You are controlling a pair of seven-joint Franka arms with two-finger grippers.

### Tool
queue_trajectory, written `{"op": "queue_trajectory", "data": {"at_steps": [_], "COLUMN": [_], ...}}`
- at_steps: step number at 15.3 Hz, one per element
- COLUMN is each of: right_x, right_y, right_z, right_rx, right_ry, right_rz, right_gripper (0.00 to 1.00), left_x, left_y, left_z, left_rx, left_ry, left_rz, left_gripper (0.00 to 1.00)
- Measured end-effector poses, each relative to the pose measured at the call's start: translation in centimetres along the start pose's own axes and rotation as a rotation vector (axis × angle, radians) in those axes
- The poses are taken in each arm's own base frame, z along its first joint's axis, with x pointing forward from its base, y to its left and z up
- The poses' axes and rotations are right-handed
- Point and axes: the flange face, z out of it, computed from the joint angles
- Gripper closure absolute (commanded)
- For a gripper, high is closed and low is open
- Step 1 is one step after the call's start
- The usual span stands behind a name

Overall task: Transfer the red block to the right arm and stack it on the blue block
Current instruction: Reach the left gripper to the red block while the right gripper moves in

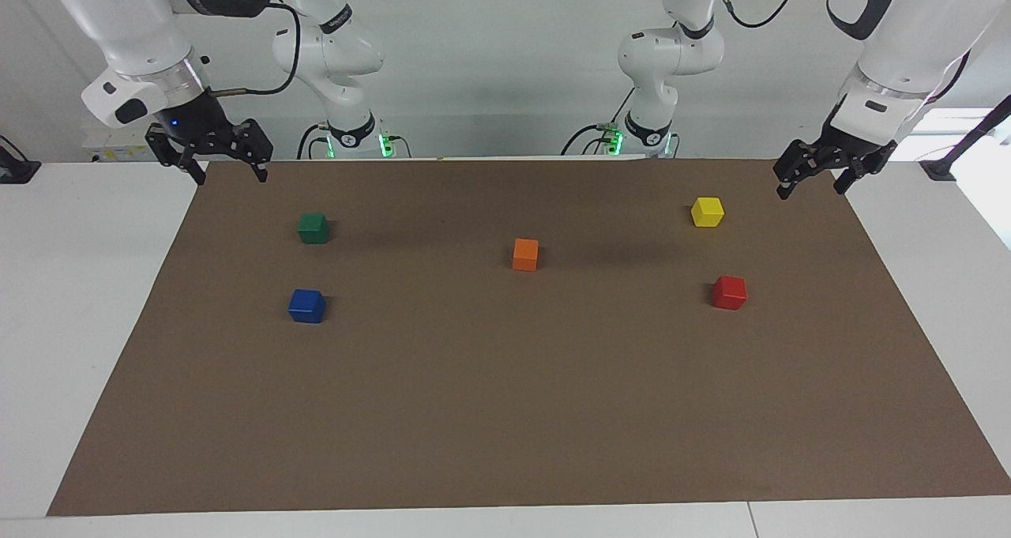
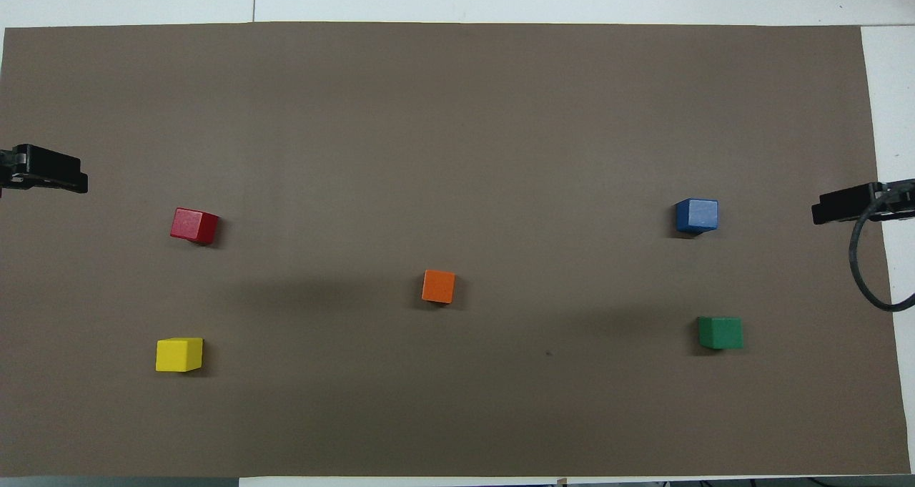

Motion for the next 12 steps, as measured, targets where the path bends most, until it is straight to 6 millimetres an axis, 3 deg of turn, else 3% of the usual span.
{"op": "queue_trajectory", "data": {"at_steps": [9,12], "right_x": [0.0,0.0], "right_y": [0.0,0.0], "right_z": [0.0,0.1], "right_rx": [0.0,0.0], "right_ry": [-0.001,-0.004], "right_rz": [0.0,-0.001], "right_gripper": [0.0,0.0], "left_x": [0.0,0.5], "left_y": [-0.5,-0.5], "left_z": [0.2,2.4], "left_rx": [0.0,0.001], "left_ry": [-0.003,0.065], "left_rz": [-0.005,-0.007], "left_gripper": [0.0,0.0]}}
